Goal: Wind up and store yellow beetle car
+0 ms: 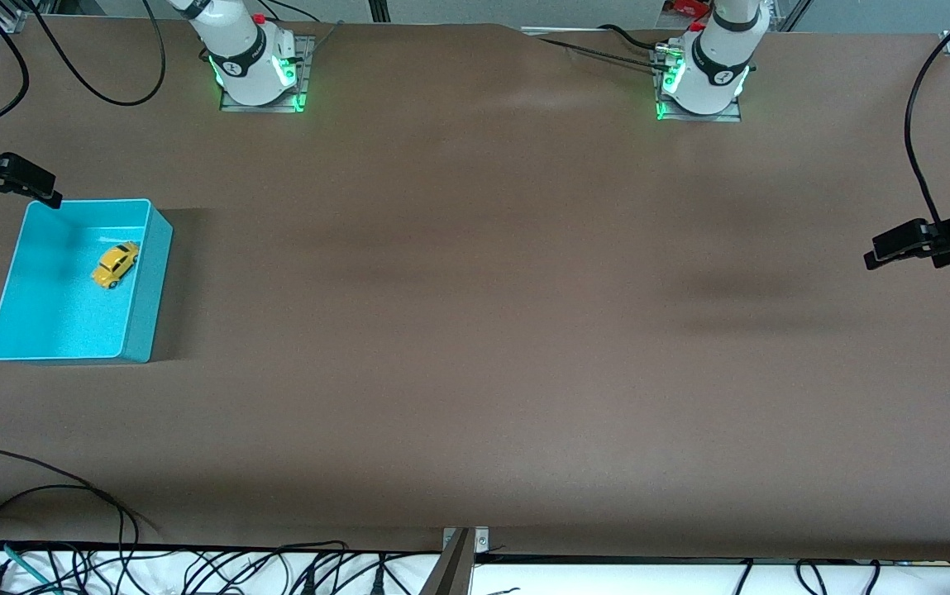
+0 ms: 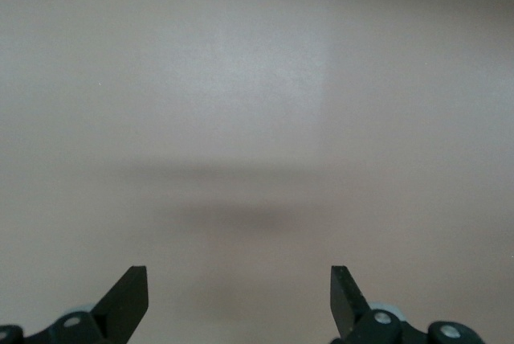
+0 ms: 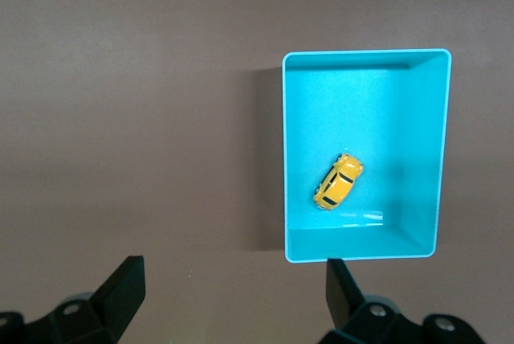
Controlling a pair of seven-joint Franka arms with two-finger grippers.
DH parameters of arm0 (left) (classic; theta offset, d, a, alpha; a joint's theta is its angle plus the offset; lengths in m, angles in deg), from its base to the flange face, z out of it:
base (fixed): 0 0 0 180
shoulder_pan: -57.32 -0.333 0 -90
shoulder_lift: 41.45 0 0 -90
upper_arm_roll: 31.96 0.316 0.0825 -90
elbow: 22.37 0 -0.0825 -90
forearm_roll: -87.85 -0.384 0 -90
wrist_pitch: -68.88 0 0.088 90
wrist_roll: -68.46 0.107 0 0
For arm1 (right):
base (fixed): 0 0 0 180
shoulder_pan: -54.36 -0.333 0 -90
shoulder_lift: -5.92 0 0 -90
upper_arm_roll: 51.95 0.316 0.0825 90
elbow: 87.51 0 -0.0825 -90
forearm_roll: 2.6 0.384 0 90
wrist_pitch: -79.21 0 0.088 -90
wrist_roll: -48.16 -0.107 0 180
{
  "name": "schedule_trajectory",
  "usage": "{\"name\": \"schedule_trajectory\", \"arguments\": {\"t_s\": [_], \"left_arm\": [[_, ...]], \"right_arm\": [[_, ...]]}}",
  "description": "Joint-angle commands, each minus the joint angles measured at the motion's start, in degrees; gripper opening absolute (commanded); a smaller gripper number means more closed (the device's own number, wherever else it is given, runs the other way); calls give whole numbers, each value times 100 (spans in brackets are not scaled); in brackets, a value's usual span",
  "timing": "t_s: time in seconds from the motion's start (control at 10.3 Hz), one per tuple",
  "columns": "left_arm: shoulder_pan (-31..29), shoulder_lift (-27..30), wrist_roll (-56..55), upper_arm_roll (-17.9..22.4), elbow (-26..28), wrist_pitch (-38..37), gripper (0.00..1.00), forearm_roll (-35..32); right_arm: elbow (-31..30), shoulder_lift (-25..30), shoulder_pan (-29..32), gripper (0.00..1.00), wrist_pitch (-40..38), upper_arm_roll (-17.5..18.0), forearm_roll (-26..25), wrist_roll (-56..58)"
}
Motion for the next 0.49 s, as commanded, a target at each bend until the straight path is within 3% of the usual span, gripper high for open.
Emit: {"name": "schedule_trajectory", "arguments": {"t_s": [0.0, 0.39], "left_arm": [[27, 43, 145, 18, 77, 10, 100, 36], [-52, 43, 145, 27, 86, -60, 100, 36]], "right_arm": [[-92, 166, 43, 100, -141, 43, 127, 38], [22, 166, 34, 100, -212, 43, 127, 38]]}}
